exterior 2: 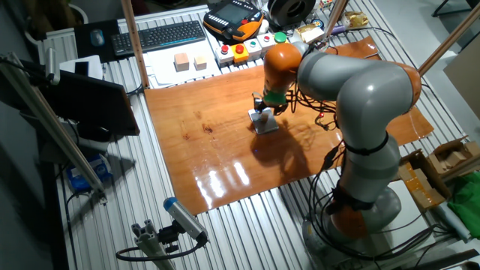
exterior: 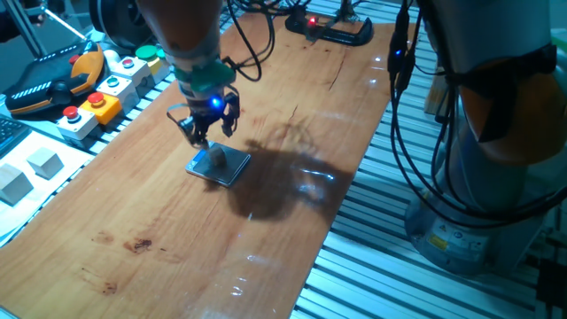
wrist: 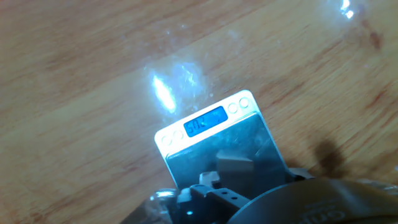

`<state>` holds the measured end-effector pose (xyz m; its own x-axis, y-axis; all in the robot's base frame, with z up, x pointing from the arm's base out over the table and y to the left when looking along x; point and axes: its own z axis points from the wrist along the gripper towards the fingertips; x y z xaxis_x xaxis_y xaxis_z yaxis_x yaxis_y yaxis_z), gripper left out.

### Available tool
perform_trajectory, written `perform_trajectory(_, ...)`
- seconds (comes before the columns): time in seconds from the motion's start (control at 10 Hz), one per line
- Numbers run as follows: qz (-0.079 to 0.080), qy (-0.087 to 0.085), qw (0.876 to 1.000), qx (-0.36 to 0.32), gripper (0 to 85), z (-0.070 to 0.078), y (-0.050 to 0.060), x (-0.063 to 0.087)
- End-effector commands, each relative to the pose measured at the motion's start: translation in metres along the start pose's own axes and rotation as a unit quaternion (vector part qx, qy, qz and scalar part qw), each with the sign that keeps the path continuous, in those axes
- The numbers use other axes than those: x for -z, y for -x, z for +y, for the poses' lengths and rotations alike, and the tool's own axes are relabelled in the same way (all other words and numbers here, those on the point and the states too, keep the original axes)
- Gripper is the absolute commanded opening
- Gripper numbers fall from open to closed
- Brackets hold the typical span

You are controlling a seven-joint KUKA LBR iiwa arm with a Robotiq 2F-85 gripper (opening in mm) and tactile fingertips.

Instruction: Place the block on the scale

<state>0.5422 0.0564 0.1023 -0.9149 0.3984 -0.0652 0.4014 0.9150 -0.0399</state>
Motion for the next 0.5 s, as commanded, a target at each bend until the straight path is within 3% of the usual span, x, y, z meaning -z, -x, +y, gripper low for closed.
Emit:
perform_trajectory(0.0, 0.000, -0.001, 1.000, 0.002, 48.7, -0.003, 0.002, 0.004)
perform_trajectory(0.3, -0.002, 0.001, 1.000, 0.029, 27.0, -0.021, 0.016, 0.027)
perform_trajectory(0.4, -0.005, 0.001, 0.999, 0.037, 14.3, -0.026, 0.020, 0.034)
